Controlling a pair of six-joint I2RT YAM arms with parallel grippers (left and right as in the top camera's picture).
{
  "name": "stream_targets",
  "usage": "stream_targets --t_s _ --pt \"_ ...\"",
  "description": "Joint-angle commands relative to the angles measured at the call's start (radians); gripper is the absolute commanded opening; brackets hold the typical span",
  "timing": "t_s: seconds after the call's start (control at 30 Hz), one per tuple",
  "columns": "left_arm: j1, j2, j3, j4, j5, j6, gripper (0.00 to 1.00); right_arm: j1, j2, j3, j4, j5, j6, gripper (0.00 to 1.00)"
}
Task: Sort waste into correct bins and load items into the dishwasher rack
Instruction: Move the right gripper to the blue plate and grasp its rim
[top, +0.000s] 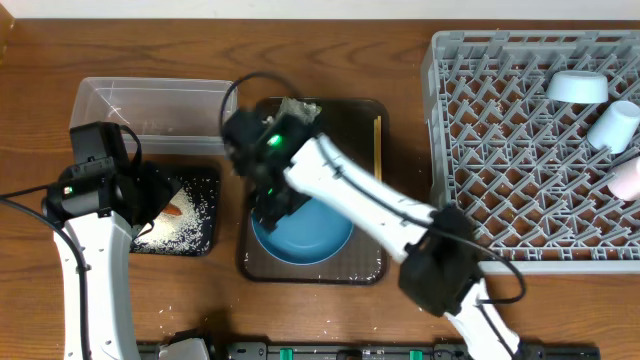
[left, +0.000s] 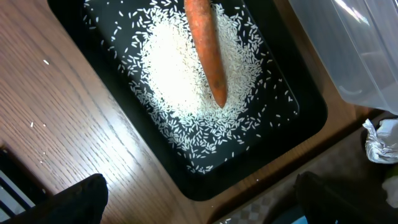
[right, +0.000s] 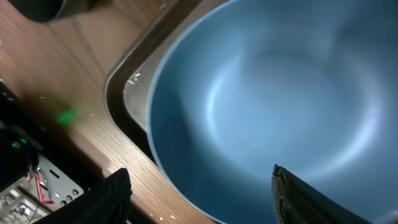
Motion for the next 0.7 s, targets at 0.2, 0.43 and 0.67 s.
stream_targets --t_s 0.2,0.43,0.67 --pt "0.006 0.005 0.013 -0.004 -0.015 -0.009 0.98 0.112 0.093 0.005 0.028 0.041 0.161 0.59" --pt "0.006 0.005 0.013 -0.004 -0.015 -0.009 0.98 0.125 0.100 0.005 0.030 0.143 0.285 0.52" --pt "0.006 0.005 0.013 -0.004 -0.015 -0.009 0.98 0.119 0.100 -0.013 0.062 0.144 0.299 0.54"
